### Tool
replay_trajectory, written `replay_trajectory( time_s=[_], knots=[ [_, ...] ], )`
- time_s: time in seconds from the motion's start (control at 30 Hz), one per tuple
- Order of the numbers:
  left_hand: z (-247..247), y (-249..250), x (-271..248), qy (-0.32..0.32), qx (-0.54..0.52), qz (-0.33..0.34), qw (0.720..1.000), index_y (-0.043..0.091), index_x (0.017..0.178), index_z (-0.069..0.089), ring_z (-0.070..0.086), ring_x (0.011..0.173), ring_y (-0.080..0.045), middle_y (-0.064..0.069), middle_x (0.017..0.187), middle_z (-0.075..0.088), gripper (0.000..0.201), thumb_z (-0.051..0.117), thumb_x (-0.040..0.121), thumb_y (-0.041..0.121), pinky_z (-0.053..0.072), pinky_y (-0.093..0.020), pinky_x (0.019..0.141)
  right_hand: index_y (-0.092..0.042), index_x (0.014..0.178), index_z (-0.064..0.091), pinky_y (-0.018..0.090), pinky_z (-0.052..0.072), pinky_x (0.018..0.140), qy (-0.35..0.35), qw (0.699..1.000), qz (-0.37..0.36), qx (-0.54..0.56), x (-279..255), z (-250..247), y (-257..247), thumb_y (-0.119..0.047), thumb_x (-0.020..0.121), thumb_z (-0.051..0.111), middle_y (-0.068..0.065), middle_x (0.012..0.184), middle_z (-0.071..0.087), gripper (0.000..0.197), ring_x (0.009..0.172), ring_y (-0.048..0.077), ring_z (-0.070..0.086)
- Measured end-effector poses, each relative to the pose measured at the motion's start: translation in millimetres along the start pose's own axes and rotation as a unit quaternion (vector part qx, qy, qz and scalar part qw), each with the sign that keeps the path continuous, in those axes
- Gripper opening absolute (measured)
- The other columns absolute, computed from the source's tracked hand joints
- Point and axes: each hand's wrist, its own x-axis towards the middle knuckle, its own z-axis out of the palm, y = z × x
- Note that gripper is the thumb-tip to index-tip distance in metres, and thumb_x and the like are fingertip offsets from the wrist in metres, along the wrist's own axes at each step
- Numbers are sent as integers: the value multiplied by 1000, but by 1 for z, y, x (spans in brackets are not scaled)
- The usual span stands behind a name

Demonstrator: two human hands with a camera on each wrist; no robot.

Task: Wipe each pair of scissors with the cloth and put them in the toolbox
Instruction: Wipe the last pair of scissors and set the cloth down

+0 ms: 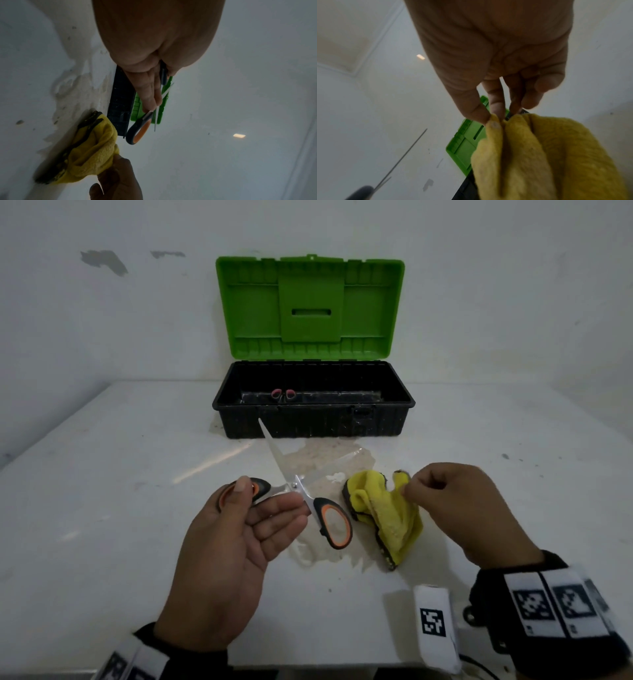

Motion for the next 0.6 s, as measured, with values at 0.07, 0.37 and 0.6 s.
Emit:
replay_trajectory(
  time_s=[0.07, 0.37, 0.6],
  knots=[
    [1, 4, -1, -1, 0, -2, 1000, 7, 92, 57, 76, 76, -32, -27, 85, 74, 29, 39, 103, 27, 60, -31, 57, -15, 63, 62, 23, 37, 56, 80, 994, -34, 63, -8, -4, -5, -12, 82, 69, -7, 77, 68, 20, 53, 2, 48],
    [12, 6, -7, -11, 18, 14, 1000, 6, 92, 57, 76, 76, -34, -28, 84, 74, 29, 39, 103, 27, 60, -32, 56, -25, 92, 63, 15, 52, 67, 40, 973, -136, 180, -40, -5, -48, -21, 88, 69, -4, 81, 75, 8, 78, 9, 70],
    [15, -3, -4, -22, 75, 47, 996, 5, 93, 56, 75, 79, -37, -26, 82, 74, 28, 41, 102, 26, 62, -35, 63, -22, 89, 77, 5, 44, 72, 15, 966, -243, 80, -39, 22, -62, -17, 83, 77, -17, 81, 71, 8, 80, 0, 65]
  ],
)
